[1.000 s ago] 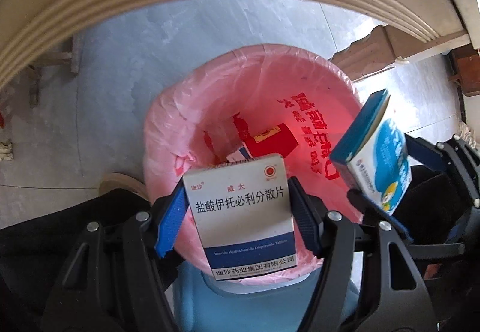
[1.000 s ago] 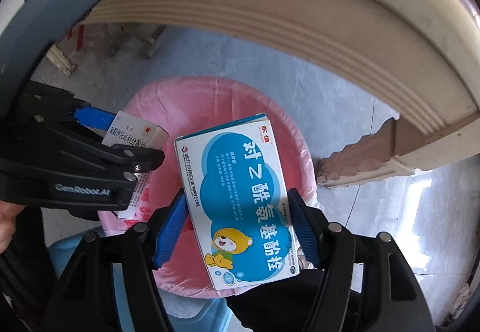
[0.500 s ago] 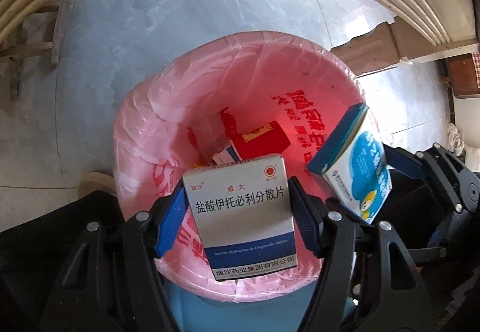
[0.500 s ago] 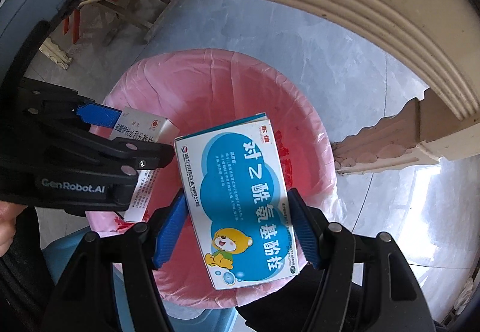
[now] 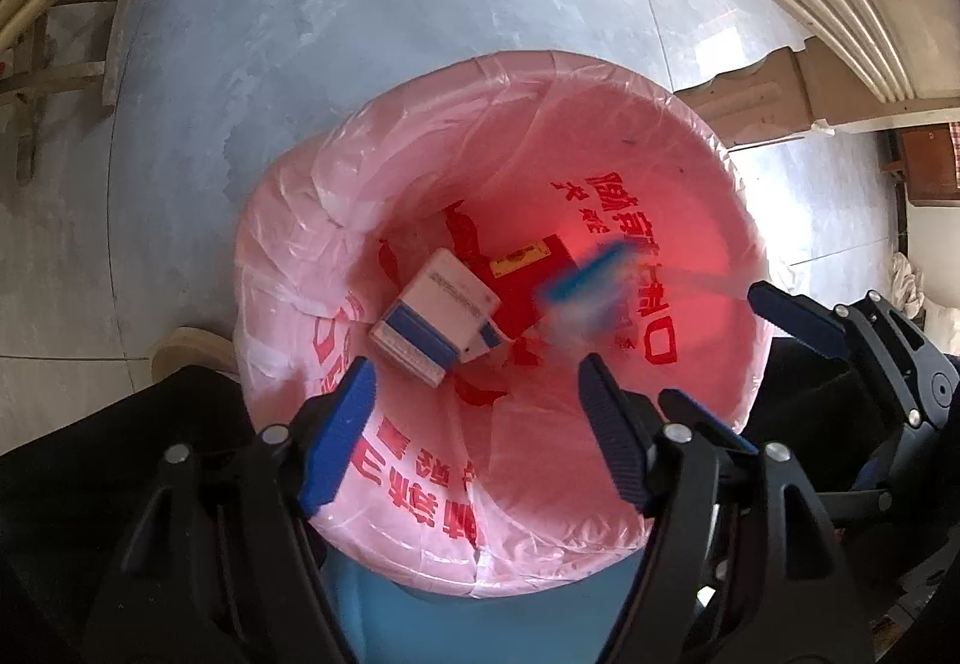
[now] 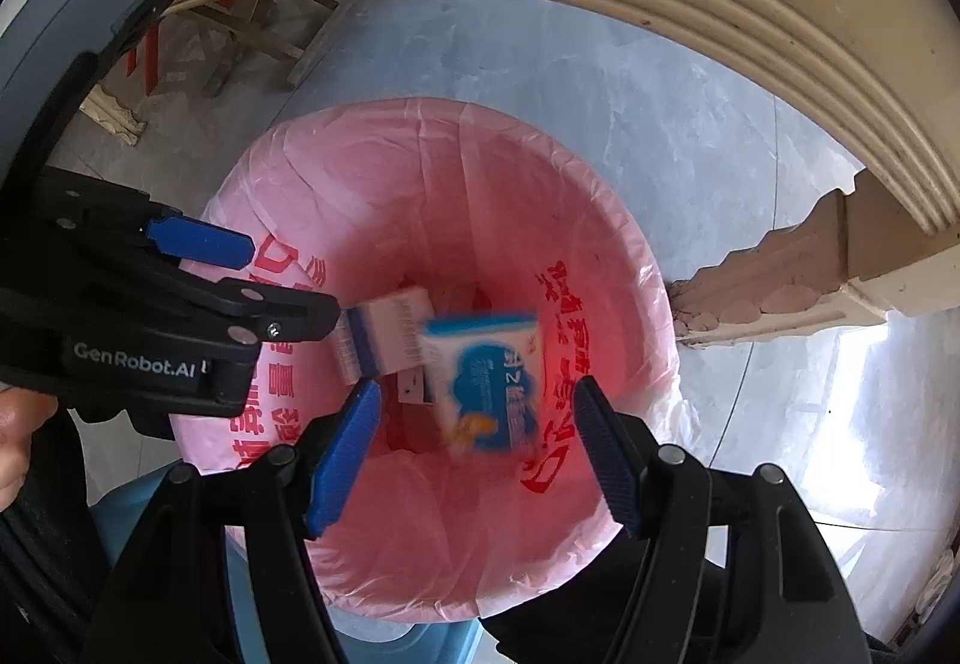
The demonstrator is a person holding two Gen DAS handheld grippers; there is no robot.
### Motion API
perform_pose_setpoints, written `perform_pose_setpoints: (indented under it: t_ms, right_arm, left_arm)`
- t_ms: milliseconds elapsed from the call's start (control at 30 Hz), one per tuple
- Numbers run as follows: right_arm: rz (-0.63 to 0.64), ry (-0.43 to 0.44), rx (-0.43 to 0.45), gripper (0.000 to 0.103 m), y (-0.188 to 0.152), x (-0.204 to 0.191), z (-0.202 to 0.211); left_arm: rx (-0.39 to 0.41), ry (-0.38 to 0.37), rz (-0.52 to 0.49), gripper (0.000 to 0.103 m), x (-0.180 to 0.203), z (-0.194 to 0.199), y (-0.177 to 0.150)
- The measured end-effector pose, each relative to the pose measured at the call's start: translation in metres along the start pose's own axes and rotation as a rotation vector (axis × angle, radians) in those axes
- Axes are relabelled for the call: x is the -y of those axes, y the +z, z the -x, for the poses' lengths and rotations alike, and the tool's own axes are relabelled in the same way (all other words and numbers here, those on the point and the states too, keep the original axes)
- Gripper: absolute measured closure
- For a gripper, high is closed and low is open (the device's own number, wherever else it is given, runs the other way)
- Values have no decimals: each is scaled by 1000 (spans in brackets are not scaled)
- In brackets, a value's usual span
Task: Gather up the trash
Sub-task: 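Move both tools back over the table toward the dark box and card packet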
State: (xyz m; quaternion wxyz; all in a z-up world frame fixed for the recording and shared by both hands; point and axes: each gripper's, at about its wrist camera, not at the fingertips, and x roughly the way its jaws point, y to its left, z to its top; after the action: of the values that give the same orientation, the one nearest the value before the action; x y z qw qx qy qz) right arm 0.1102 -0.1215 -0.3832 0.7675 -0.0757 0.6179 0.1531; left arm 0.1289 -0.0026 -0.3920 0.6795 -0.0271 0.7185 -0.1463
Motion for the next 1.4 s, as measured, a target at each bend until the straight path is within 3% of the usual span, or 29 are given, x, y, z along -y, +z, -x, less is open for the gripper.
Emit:
perform_pose_setpoints:
  t_ms: [233,567,800,867,933,1067,1100,1133,1233,1400]
  right_arm:
    - [12,-3,1,36,-2,-4,0]
    - [24,-21,15,36,-3,-9,8]
    - [20,-46,51,36,-10,-10,37]
    - [13,-35,88,36,-12,-11,58]
    - [0,-1,139,24,-15,-13,92]
    - [25,33,229,16,-10,-12,161]
    - [37,22,246,13,-7,-11,179]
    - [57,10,266,9,-1,-10,204]
    - [68,1,298,8,20,-4,260]
    - [-12,32,293,7,67,21,331]
  left_arm:
    - [22,27,-23,25,4,6,-2]
    - [62,95,-51,24,10,19,-10]
    - [132,173,-91,24,18,53,-30]
    - [159,203,-115,24,24,75,-39]
    - [194,237,-144,23,31,104,-48]
    - [266,275,-200,23,47,184,-57]
    - [273,268,-209,18,48,201,-56]
    - [272,265,-217,14,50,219,-54]
    - [281,242,-216,13,55,281,-41]
    - [308,316,-248,12,78,361,-6]
